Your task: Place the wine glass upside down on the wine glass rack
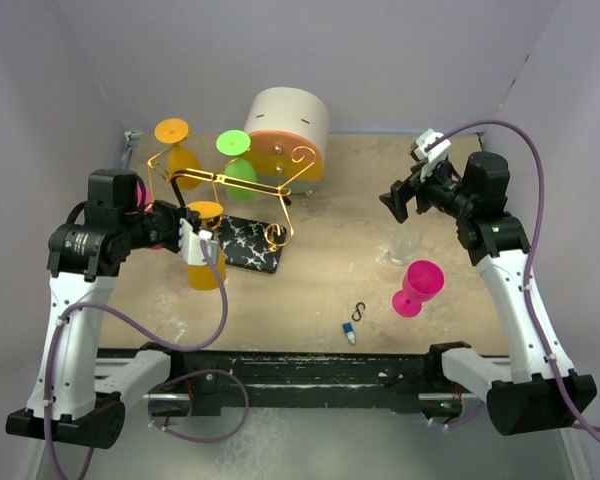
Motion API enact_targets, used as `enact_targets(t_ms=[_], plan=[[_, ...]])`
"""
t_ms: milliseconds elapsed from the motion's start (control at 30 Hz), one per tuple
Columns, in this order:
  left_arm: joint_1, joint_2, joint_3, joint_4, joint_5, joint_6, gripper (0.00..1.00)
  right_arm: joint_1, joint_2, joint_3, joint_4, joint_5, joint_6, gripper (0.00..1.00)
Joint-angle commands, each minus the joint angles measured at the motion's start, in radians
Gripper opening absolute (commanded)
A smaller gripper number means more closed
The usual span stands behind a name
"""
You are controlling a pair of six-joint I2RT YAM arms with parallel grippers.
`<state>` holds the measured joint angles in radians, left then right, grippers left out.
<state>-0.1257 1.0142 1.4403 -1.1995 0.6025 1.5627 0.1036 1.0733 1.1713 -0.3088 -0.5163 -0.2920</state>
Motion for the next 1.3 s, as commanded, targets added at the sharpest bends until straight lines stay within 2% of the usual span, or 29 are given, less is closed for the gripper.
enact_targets(t_ms=[0, 433, 800, 1267], plan=[[-0.005, -0.028, -0.018, 0.025, -0.062, -0.025, 0.00, -0.007, -0.004, -0.002, 0.023, -0.014, 0.000, 1.00], [-0.004, -0.014, -0.072, 0.113, -0.136, -0.069, 0.01, -0.020, 0.020, 0.019, 0.011, -0.039, -0.004, 1.00], [-0.005, -0.042, -0.103, 0.092, -0.162, -0.061, 0.19, -0.031, 0.008, 0.014, 0.004, -0.028, -0.016, 1.00], [-0.005, -0.078, -0.126, 0.041, -0.229, -0.030, 0.30, -0.033, -0.003, 0.032, -0.064, -0.006, -0.052, 1.00]])
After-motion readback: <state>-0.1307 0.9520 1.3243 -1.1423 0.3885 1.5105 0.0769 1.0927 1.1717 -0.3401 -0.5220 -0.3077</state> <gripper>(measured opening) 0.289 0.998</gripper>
